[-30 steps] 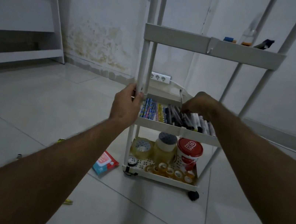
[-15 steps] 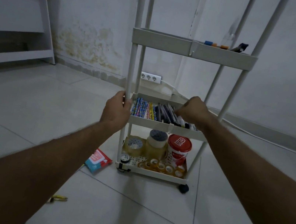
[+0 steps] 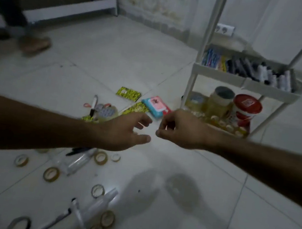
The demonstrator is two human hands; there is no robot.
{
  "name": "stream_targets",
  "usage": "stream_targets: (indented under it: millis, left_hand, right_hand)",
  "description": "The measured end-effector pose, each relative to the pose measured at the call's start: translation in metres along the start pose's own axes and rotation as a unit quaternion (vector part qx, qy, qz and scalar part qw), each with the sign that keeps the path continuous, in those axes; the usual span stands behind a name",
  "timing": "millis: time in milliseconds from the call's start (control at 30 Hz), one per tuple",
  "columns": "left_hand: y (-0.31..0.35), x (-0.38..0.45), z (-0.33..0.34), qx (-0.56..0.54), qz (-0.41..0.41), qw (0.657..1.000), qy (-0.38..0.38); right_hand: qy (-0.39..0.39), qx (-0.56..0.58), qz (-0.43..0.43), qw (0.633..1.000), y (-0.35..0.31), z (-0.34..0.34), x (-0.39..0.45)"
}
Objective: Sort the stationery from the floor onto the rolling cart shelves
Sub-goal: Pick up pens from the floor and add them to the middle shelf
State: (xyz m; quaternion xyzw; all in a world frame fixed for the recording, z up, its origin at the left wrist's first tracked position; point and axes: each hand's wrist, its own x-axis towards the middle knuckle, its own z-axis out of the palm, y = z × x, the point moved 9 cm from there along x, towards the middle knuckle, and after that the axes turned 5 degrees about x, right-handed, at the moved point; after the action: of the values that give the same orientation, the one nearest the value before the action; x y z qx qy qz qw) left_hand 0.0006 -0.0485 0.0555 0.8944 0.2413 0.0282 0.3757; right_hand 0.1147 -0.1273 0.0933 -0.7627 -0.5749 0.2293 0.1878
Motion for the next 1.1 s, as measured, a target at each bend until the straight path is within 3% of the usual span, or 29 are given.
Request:
stream_targets:
  millis: [200,300,433,533,700,900,1100]
  left_hand:
    - [-0.075,-0.09,0.014,0.094,-0.029,0.982,-0.161]
    - [-0.115,-0.125,0.033,0.127,-0.063,0.97,-0.197]
    - [-0.166,-0.16,0.06,0.186,-0.084,0.958,-0.203]
    - [-0.194,-0.174,0.076,0.217,-0.082,0.952,-0.202]
    - [-0.208,-0.18,0.086,0.277,-0.025,0.948,-0.154]
    - [-0.202,-0.173,0.106,0.335,0.073,0.928,-0.144]
    - [-0.198,-0.163,0.109,0.358,0.127,0.91,-0.167]
  right_hand:
    - [-0.212,-0.026,-0.072,0.974,-0.045,0.114,0.009]
    - [-0.274,-0.031,-0.105,0.956,-0.047,0.196,0.0]
    - [-0.228,-0.089,-0.14,0.959,-0.032,0.272,-0.015]
    - [-0.177,-0.131,-0.167,0.961,-0.023,0.288,-0.015]
    - [-0.155,-0.094,-0.176,0.968,-0.012,0.296,-0.013]
    - [-0.179,0.1,-0.091,0.974,0.005,0.27,-0.007]
    - [-0.135,0.341,0.038,0.93,0.011,0.238,-0.002]
